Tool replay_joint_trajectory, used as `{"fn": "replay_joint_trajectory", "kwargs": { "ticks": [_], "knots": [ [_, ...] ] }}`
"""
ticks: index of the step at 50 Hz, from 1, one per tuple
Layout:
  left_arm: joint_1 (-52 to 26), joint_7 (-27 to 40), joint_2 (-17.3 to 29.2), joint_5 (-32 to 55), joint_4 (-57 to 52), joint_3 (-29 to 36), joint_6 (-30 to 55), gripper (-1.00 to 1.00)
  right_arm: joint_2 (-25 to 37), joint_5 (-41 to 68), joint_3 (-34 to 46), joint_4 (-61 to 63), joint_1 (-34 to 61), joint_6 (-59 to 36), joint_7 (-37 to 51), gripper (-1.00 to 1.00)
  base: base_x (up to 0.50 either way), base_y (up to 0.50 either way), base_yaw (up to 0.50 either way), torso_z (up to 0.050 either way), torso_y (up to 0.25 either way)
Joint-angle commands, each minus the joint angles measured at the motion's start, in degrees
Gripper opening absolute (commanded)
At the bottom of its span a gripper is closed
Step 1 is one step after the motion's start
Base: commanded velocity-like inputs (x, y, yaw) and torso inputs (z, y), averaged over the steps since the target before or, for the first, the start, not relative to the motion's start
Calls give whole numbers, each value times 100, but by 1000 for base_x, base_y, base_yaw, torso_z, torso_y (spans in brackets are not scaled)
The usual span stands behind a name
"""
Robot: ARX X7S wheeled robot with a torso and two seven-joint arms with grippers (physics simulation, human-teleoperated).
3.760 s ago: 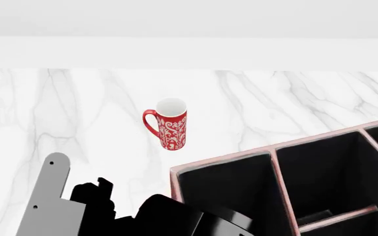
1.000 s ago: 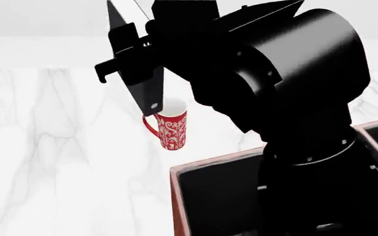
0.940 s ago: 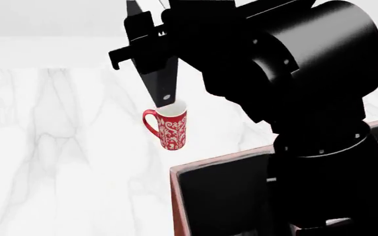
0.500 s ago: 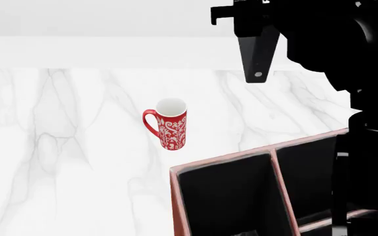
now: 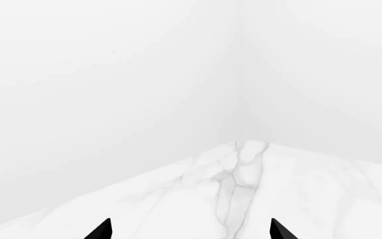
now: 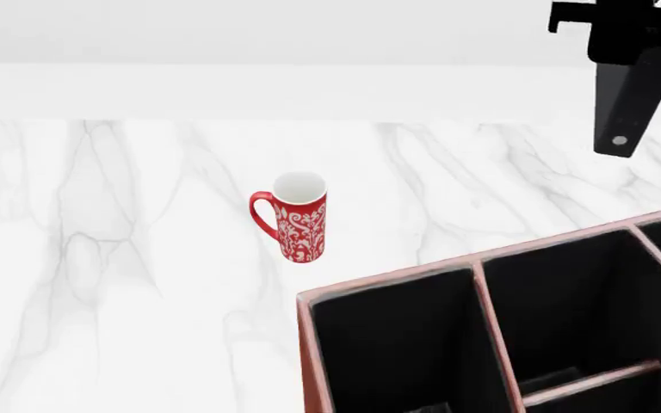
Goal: Pick up the book and place it in the right compartment of the caddy.
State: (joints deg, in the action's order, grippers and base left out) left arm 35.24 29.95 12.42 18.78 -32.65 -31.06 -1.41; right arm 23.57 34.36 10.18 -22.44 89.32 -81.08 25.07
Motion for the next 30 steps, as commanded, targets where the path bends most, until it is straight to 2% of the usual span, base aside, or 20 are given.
{"fn": "replay_joint_trajectory", "kwargs": {
  "ticks": [1,17,30],
  "knots": [
    [-16,-17,8,15,55,-2,-29,100,422,-175,-260,241,-78,-200,238,-100,0,0,0,0,10],
    [-80,0,41,-24,54,73,34,100,935,109,-804,951,-596,-809,614,-100,0,0,0,0,1],
    [-103,-14,48,-45,90,131,33,100,1158,361,-386,625,-353,-709,755,-100,0,0,0,0,2]
  ]
}}
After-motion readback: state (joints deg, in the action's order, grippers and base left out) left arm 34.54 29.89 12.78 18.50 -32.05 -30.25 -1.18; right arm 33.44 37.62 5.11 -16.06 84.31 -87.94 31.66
